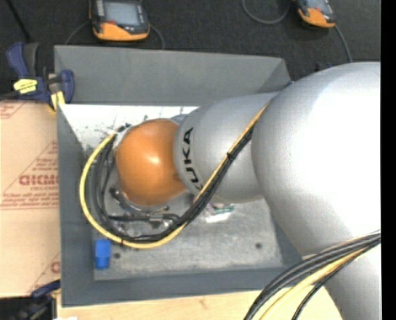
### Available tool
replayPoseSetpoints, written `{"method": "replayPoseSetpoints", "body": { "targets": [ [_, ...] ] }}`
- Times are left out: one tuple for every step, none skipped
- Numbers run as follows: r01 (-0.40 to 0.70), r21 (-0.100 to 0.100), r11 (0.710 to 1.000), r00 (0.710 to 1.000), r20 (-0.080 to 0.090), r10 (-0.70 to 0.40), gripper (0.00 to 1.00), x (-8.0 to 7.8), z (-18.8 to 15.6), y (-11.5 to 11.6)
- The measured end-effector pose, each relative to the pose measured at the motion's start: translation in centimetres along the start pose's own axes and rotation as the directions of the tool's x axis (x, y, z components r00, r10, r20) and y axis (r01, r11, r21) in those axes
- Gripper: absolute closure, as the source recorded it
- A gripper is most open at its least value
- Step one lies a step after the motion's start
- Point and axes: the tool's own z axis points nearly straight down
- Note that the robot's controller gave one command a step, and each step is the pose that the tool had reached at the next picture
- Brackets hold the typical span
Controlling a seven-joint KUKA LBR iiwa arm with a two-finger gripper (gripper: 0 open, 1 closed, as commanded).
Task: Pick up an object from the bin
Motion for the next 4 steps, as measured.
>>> {"method": "replayPoseSetpoints", "body": {
  "targets": [
    [0.063, 0.004, 0.998, 0.998, 0.013, -0.063, 1.0, -0.3, -11.1, 2.7],
    [0.059, 0.0, 0.998, 0.998, 0.005, -0.059, 0.0, -0.2, -10.6, 2.8],
    [0.22, 0.001, 0.975, 0.975, -0.001, -0.22, 0.0, -0.8, 0.1, 1.6],
    [0.707, 0.0, 0.707, 0.707, 0.001, -0.707, 0.0, 0.5, 0.4, 3.3]
  ]
}}
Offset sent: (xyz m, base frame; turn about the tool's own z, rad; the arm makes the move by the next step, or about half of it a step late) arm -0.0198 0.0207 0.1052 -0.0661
